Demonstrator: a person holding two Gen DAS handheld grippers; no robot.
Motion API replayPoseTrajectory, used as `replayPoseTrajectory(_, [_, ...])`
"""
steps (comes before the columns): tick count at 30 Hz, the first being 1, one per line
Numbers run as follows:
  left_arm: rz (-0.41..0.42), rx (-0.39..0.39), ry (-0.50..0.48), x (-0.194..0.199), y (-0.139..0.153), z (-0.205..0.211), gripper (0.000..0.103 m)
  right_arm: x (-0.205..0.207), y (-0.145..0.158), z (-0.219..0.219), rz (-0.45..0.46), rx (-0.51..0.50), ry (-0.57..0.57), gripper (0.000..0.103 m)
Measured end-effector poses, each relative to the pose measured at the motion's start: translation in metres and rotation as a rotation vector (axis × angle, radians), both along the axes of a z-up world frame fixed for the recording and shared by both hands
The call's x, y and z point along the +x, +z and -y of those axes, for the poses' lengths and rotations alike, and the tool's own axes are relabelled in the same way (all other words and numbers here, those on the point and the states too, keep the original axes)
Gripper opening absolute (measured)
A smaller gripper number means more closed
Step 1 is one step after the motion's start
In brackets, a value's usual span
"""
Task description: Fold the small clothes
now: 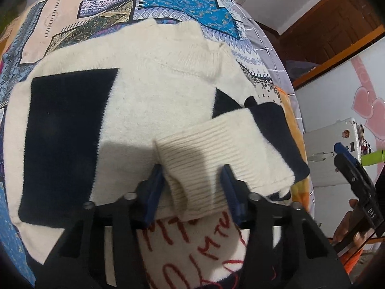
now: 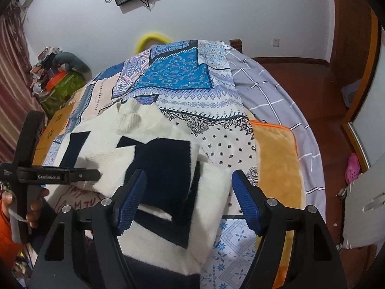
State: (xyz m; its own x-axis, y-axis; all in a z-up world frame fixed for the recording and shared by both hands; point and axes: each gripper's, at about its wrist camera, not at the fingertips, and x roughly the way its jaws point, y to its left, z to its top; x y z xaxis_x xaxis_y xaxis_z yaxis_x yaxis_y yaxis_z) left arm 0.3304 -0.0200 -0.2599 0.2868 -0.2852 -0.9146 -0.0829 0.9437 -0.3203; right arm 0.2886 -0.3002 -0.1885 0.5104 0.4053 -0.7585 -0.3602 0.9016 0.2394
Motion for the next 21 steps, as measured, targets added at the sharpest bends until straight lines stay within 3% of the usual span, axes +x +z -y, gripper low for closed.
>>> replayPoseTrajectory(2, [0.001, -0.012, -0.005, 0.000, 0.000, 0.000, 0.013, 0.000, -0.002, -0.001, -0.002, 0.001, -0.001, 0.070])
replayPoseTrajectory(5, [0.031, -0.003, -0.009, -0.004, 0.004, 0.001, 0.010, 0.000, -0.003, -0.002, -0.008, 0.001, -0.005, 0.070])
replayPoseTrajectory(9, [0.110, 0.064, -0.019, -0.009, 0.023, 0.005, 0.008, 0.000, -0.001, -0.002, -0.009, -0.007, -0.013, 0.070])
replayPoseTrajectory(15, [0.276, 0.159, 0.001, -0.021, 0.077, -0.004, 0.007, -0.002, 0.004, -0.002, 0.003, -0.017, -0.017, 0.070])
replayPoseTrajectory(21, [0.433, 0.269, 0.080, -0.043, 0.134, -0.043, 0.007, -0.004, 0.004, -0.009, -0.002, -0.027, -0.010, 0.070])
